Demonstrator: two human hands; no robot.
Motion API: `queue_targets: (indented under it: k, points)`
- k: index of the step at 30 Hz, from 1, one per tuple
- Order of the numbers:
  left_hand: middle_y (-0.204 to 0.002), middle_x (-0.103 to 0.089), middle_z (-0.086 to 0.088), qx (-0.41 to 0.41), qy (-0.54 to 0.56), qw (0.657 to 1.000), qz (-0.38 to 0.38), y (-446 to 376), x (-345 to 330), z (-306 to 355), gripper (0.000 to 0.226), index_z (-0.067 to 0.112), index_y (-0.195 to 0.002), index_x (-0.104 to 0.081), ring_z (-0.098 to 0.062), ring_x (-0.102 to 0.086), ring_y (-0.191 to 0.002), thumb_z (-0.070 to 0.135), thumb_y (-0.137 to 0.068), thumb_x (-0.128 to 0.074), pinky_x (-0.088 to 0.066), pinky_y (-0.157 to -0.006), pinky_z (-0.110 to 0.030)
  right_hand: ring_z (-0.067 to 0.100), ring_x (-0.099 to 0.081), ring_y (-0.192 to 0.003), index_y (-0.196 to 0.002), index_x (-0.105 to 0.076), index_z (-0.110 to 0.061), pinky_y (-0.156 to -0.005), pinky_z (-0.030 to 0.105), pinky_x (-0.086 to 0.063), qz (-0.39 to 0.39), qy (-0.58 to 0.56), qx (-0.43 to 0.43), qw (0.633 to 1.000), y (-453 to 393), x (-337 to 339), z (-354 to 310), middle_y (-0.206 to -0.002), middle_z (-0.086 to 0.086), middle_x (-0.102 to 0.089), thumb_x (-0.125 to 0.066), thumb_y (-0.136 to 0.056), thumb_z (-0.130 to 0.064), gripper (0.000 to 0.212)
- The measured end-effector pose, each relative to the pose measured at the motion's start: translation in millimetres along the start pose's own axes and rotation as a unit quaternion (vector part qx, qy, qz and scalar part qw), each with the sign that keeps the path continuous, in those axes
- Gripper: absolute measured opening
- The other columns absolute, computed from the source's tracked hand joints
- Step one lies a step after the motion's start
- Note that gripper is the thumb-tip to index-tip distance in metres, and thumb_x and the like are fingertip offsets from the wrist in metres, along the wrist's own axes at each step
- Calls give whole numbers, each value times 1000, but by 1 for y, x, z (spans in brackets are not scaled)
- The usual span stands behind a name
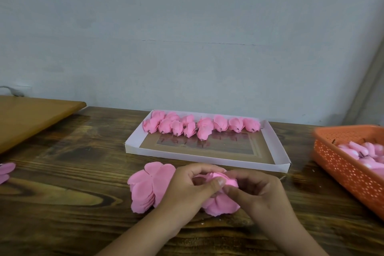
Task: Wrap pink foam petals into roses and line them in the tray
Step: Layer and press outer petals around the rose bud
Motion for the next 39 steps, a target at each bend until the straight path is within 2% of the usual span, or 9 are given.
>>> queue_targets:
  k: [11, 18, 21, 26, 28, 30, 33, 37, 39]
  points:
    - [-87, -79, 8, -7, 4, 1000, 11, 2, -2, 6, 34, 46, -87, -79, -9, -75, -83, 12, -87, -77, -56, -68, -16, 10, -74, -86, -87, -81, -29, -76, 26, -61, 10, 53, -3, 999, 1, -3, 2, -90, -10, -78, -81, -76, -4, 27]
    - [-87, -79, 2, -1, 2, 1000, -12, 2, 0, 9, 19, 39, -94, -79, -14, -75, -76, 22, -87, -76, -57, -69, -20, 23, -75, -84, -90, -81, -19, -70, 23, -58, -66, -117, -9, 991, -2, -1, -5, -90, 10, -78, -76, -76, -14, 16]
    - [-88, -78, 1, 21, 1, 1000, -17, 2, 0, 7, 21, 36, -94, -79, -14, -75, -77, 17, -90, -74, -57, -69, -20, 22, -75, -87, -93, -80, -26, -73, 27, -59, -58, -61, -12, 996, -3, 0, 1, -93, 5, -78, -78, -80, -15, 17]
    - [-87, -78, -2, 92, 56, 994, 19, 2, -2, 2, 17, 31, -90, -80, -11, -73, -72, 15, -89, -75, -56, -65, -18, 12, -74, -88, -104, -72, -43, -75, 28, -60, -11, 67, 24, 997, 0, -8, 7, -96, -10, -77, -77, -81, -4, 45]
    - [-98, -77, 1, 106, 95, 989, 37, 3, -2, 2, 19, 33, -98, -78, -11, -74, -82, 25, -81, -81, -56, -69, -20, 18, -74, -89, -105, -75, -35, -75, 29, -59, 5, -6, 20, 1000, 0, -8, 8, -97, -2, -78, -74, -84, 0, 40]
    - [-110, -76, 4, 124, 130, 984, 6, 5, -7, -1, 45, 34, -111, -72, -12, -73, -101, 41, -70, -89, -57, -76, -24, 30, -74, -92, -108, -76, -21, -76, 34, -58, -15, -136, -9, 991, 0, -10, 7, -100, 12, -77, -76, -85, -7, 27]
    - [-114, -76, -2, 113, 120, 985, -56, 10, -16, -1, 61, 27, -118, -69, -17, -72, -107, 50, -65, -88, -58, -78, -30, 40, -70, -87, -109, -74, -8, -73, 43, -57, -69, -284, -99, 951, 1, -22, 13, -106, 26, -72, -93, -62, -30, 55]
    - [-118, -74, -4, 55, 124, 990, -25, 11, -16, 5, 60, 22, -104, -76, -19, -69, -115, 57, -57, -89, -58, -92, -39, 18, -72, -96, -109, -76, -8, -77, 27, -58, -153, -382, -195, 890, 8, -42, 20, -112, 10, -74, -97, -53, -25, 61]
    - [-120, -74, 0, 53, 138, 989, -28, 13, -14, 11, 44, 26, -86, -78, -21, -70, -114, 59, -59, -87, -60, -76, -34, 13, -72, -89, -113, -74, -10, -74, 22, -57, -185, -404, -220, 868, 11, -45, 22, -105, 4, -74, -92, -62, -21, 55]
Point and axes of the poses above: each hand's wrist, its own y-axis away from the middle knuckle, its own x-axis out of the back of the hand, z = x × y, the point moved 3 cm from there along -y, towards the middle knuckle
